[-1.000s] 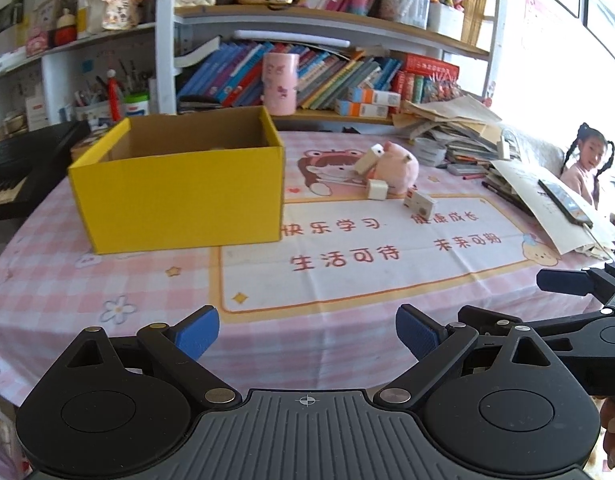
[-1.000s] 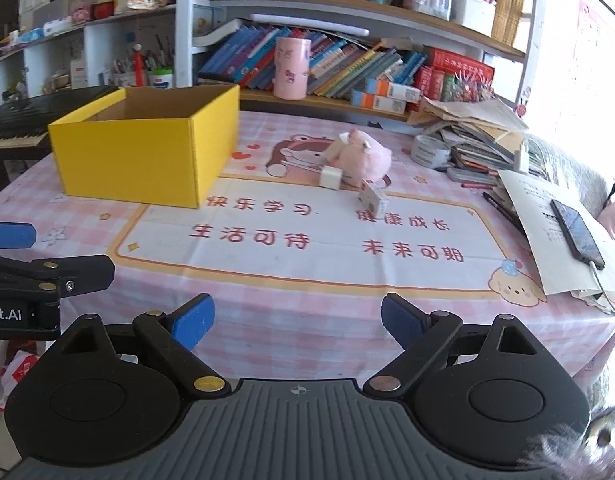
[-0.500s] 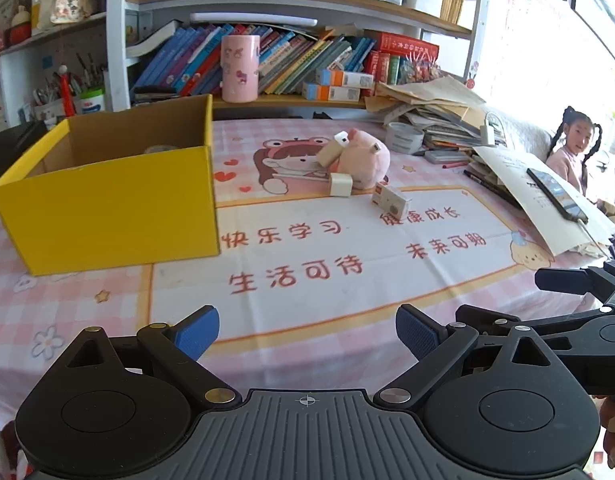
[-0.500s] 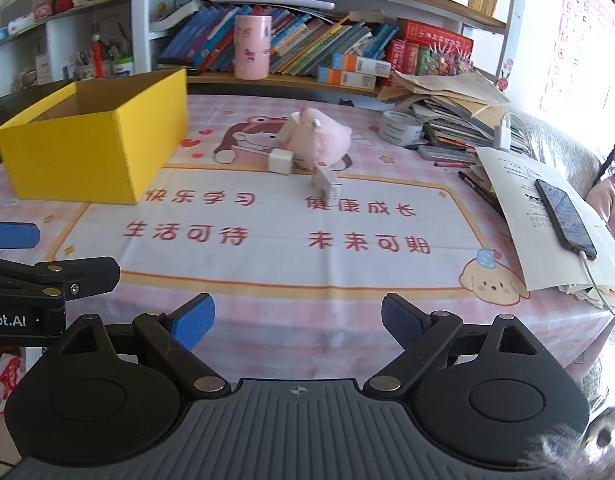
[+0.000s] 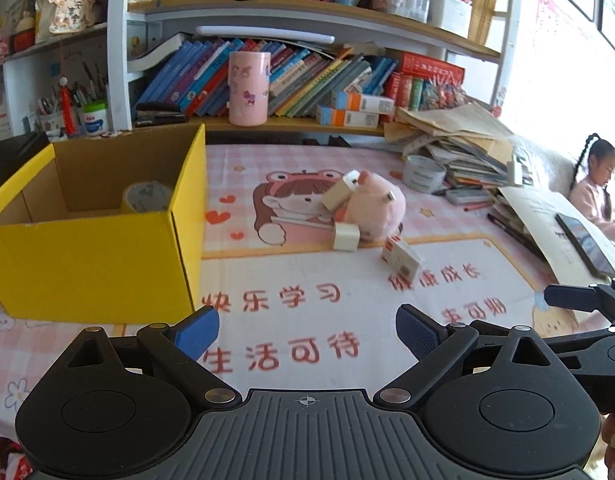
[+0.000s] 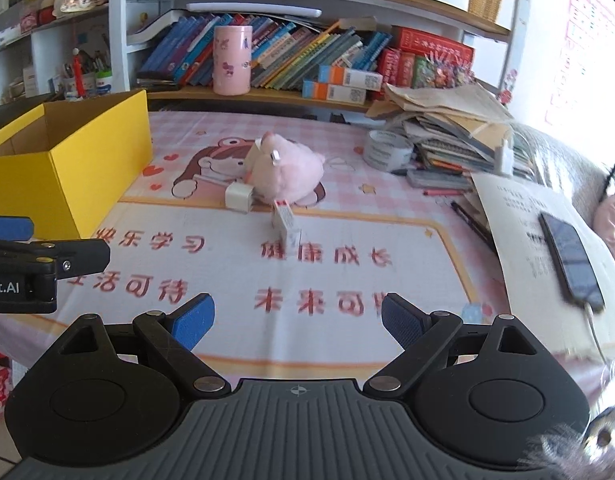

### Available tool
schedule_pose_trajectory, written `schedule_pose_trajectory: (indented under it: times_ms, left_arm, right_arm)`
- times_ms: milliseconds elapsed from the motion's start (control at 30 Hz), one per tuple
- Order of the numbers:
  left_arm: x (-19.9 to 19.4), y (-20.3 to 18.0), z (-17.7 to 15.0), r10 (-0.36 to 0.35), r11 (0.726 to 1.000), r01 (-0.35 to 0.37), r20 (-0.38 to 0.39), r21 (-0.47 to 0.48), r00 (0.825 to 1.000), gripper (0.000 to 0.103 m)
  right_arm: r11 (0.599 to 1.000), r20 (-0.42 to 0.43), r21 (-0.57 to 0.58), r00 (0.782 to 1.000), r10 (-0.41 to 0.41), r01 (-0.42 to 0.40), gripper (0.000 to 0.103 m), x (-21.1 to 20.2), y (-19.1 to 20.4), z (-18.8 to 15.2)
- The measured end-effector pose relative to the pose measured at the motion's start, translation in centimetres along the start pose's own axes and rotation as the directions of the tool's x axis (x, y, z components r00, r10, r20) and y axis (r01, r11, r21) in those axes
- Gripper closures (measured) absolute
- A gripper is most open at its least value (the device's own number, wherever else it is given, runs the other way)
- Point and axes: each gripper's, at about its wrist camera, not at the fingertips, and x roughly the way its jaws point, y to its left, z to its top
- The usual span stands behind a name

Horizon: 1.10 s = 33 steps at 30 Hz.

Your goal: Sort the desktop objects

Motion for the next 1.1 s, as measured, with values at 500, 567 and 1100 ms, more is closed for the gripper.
schedule_pose_trajectory:
  times_ms: [500,567,1100]
  left_arm:
    - [2.5,-1.5,2.8,0.107,0.994,-0.107,0.026,0.001,0.994,0.006]
    - [2.8,-1.7,3.1,0.114,0.993,-0.115,0.021,0.013,0.993,0.006]
    - [5.2,-3.3,4.4,0.090,0.991,-0.087,-0.023,0.097,0.996,0.006]
  right_arm:
    - [0.990,-0.003,-0.011,0.990,0.141,-0.141,0.013,5.7,-2.5,3.9]
    - [0.989,-0.006,-0.004,0.989,0.151,-0.151,0.013,6.5,-2.7,4.3]
    - [0.981,-0.082,0.020,0.978,0.192,-0.191,0.059,14.0,-3.0,5.4]
